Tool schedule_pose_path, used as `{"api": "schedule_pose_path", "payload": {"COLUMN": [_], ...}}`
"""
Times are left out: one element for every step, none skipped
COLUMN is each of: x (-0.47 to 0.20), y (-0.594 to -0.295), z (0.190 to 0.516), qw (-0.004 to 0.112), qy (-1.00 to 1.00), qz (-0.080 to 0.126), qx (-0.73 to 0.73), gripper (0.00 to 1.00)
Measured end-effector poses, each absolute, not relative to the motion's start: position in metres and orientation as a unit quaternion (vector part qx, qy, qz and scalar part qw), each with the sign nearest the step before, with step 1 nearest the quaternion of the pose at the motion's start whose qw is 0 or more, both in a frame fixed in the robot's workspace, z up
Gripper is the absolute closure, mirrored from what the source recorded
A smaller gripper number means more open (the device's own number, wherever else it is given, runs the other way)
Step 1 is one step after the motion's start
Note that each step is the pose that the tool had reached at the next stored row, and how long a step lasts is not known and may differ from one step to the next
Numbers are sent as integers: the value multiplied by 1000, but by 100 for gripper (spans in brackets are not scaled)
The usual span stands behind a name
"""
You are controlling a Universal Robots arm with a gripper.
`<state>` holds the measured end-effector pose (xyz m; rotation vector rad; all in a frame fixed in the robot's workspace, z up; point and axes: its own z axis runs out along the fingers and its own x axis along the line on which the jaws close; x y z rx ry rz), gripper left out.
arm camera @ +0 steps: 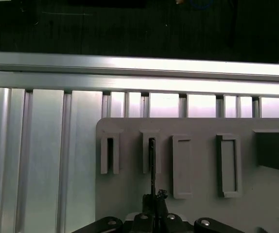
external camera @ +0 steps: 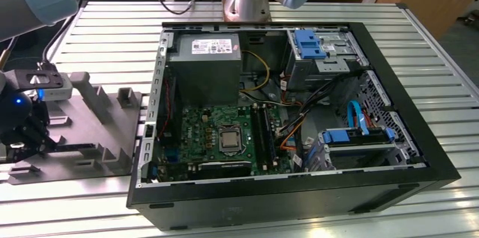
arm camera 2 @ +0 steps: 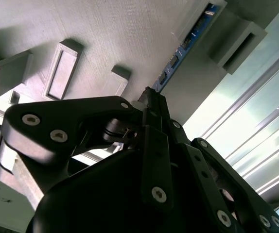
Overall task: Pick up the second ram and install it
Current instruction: 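Pick up the second ram and move it above second insertion slot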
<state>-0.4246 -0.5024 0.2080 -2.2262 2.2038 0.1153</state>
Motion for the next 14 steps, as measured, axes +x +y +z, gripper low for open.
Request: {"api": "schedule_pose_path", "payload": {"x": [-425,-425,-425,-425,-425,-425,-425,-425,-425,-425,-425,-425,-425,-425], "y": [-502,-502,-502,-502,-502,-502,-502,-502,-502,-502,-502,-502,-502,-502], "z": [209,211,212,214,216,217,219,221,223,225,227,229,231,233], "qw": [4,4,3,4,4,4,4,4,4,4,4,4,4,4], "qy": [703,703,703,703,703,703,703,703,703,703,703,703,703,703], "qz": [37,37,37,37,37,37,37,37,37,37,37,37,37,37], "qx": [-710,-710,-710,-710,-710,-710,-710,-710,-710,-710,-710,-710,-710,-710], "gripper": [87,87,87,87,87,87,87,87,87,87,87,87,87,87]}}
